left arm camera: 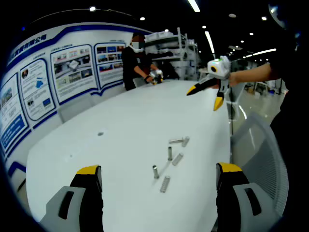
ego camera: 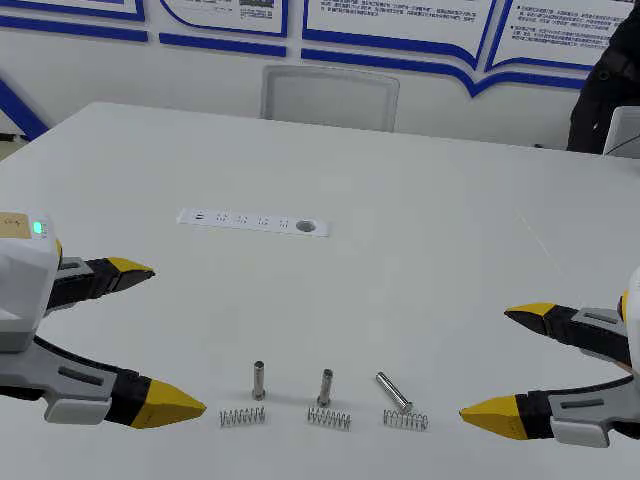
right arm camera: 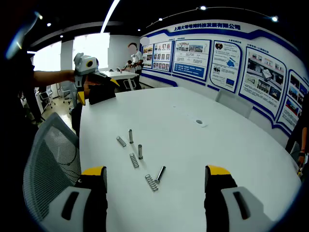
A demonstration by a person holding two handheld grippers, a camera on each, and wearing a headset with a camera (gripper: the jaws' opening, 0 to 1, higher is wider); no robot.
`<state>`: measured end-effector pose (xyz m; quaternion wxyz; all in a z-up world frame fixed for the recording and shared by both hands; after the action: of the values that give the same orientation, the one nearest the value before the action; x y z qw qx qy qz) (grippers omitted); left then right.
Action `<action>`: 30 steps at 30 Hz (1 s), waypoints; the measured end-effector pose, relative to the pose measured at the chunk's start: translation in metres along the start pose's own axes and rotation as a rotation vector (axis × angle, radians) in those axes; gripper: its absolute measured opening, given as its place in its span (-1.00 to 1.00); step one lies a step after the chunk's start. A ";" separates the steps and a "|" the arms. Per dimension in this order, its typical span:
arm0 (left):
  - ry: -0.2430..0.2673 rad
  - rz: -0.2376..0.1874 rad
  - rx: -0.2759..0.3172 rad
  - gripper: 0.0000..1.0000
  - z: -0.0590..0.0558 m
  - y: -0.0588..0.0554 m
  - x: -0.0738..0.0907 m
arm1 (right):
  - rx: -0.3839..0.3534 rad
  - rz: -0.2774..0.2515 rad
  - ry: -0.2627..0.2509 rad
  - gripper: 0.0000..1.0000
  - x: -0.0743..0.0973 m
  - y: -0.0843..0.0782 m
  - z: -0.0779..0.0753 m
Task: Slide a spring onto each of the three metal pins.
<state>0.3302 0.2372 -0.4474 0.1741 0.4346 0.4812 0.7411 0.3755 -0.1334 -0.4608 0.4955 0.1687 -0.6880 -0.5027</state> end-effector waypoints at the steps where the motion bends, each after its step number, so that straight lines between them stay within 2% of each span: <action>1: 0.000 0.004 -0.001 1.00 0.000 -0.001 0.000 | -0.002 0.001 0.001 0.68 0.000 -0.001 0.000; 10: -0.009 0.016 -0.007 1.00 0.002 -0.003 -0.002 | -0.016 0.015 0.003 0.68 -0.002 -0.009 0.005; 23: 0.005 0.006 0.004 1.00 0.004 -0.005 0.002 | -0.038 0.006 0.012 0.67 -0.003 -0.008 0.006; 30: 0.001 0.015 0.001 1.00 0.004 -0.005 0.002 | -0.035 0.022 0.018 0.67 -0.005 -0.011 0.006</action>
<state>0.3313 0.2427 -0.4500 0.1679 0.4380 0.4782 0.7425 0.3696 -0.1312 -0.4727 0.5103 0.1569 -0.6762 -0.5076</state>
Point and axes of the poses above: the centre of the closed fingertips' face, and the gripper's own axes: x roughly backward along the fingers, z roughly to its left, y roughly out of its top, the point moved 8 cm from there along x, roughly backward along the fingers, and after that the axes turned 6 degrees about -x, right-handed, at the moved point
